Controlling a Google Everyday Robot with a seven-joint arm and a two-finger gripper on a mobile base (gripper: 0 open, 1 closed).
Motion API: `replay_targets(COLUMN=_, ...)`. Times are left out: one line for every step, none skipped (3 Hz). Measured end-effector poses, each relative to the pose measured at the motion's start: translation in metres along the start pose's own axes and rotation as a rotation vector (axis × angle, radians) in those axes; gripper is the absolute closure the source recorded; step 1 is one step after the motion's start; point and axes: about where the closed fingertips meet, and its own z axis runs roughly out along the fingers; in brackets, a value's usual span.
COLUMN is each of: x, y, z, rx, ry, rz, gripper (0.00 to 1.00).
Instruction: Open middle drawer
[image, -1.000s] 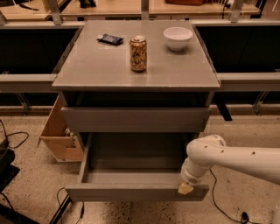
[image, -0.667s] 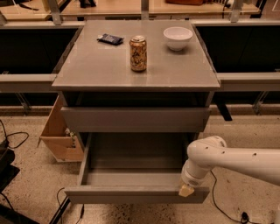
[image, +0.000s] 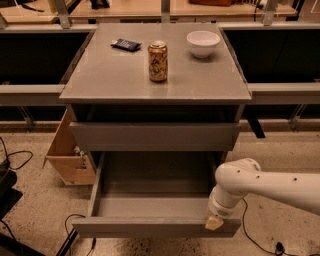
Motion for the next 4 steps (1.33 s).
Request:
replay_targets(x=0.0, y=0.0, z=0.0, rx=0.0, ry=0.0, rz=0.0, gripper=0.35)
replay_targets(x=0.0, y=0.0, z=0.0, rx=0.0, ry=0.0, rz=0.0, gripper=0.11)
replay_targets(x=0.0, y=0.0, z=0.0, rx=0.0, ry=0.0, rz=0.0, gripper=0.0)
replay_targets(x=0.0, y=0.0, z=0.0001, rx=0.0, ry=0.0, rz=0.0, gripper=0.0)
